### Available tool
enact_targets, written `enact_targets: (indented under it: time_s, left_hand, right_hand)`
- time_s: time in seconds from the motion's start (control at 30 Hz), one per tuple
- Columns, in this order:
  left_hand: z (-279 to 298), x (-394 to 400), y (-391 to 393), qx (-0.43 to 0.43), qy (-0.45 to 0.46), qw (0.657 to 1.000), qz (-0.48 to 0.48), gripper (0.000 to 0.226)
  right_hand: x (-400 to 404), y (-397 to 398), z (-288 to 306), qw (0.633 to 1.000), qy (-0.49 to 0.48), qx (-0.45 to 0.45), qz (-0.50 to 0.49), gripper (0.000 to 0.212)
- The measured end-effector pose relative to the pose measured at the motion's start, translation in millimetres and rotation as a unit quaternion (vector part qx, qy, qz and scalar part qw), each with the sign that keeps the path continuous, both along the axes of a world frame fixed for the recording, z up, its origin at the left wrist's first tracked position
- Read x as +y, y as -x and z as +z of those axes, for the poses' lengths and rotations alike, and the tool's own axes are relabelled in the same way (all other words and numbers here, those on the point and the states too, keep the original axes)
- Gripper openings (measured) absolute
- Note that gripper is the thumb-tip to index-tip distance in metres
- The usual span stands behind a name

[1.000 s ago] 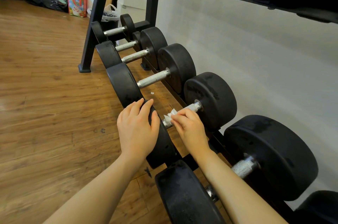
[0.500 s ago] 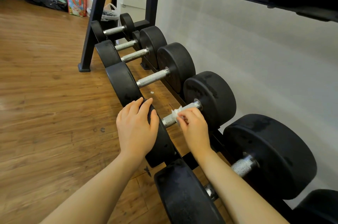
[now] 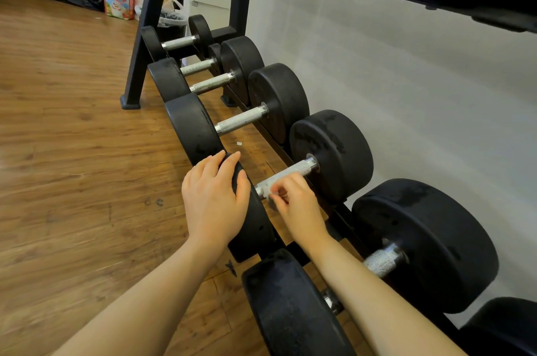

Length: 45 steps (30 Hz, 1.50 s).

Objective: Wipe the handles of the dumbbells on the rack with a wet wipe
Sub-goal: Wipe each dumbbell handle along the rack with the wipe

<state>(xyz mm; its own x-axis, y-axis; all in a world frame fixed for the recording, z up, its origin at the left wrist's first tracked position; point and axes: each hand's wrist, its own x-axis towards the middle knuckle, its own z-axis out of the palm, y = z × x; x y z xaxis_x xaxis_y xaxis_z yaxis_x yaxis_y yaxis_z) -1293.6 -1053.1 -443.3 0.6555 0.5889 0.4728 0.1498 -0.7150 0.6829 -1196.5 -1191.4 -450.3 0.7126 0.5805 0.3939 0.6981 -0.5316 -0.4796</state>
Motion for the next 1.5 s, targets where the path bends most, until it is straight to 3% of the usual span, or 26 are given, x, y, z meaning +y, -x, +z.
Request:
enact_targets:
  time_s: [0.37,0.6,0.77,0.87,0.93,1.07,1.27,1.5]
  left_hand:
    - [0.2,0.0,-0.5,-0.002,-0.006,1.000,0.002,0.048]
    - [1.3,-0.4,0.8,-0.007,-0.008,1.000,-0.002,0.049]
    - [2.4,-0.9,1.5,-0.005,-0.006,1.000,0.000,0.049]
    - [2.3,-0.6,1.5,-0.007,-0.010,1.000,0.000,0.048]
    - [2.0,-0.3,1.0,-0.010,-0.013,1.000,0.000,0.049]
    - [1.0,0.0,0.6,-0.009,-0.013,1.000,-0.002,0.052]
    - [0.9,0.1,0.3,-0.007,-0.006,1.000,-0.004,0.048]
    - [0.4,1.0,-0.1,-0.002,-0.010,1.000,-0.006,0.050]
  right_hand:
    - [4.0,4.3,-4.2,0.994,0.020,-0.098,0.045,0.023]
    - [6.7,2.0,-5.0,0.990,-0.009,-0.134,-0.036,0.020]
    - [10.8,7.9,-9.2,0.988,0.028,-0.146,0.039,0.026]
    - [12.2,4.0,-8.0,0.980,0.050,-0.192,0.004,0.032]
    - [12.8,1.8,-7.2,0.983,0.037,-0.181,-0.008,0.034]
    - [14.4,5.2,-9.2,0.992,0.033,-0.109,0.059,0.029]
    - [12.9,-1.8,-7.3,0.995,-0.014,-0.096,-0.008,0.022]
    - [12.0,0.1,-5.8,0.996,0.003,-0.083,0.036,0.023]
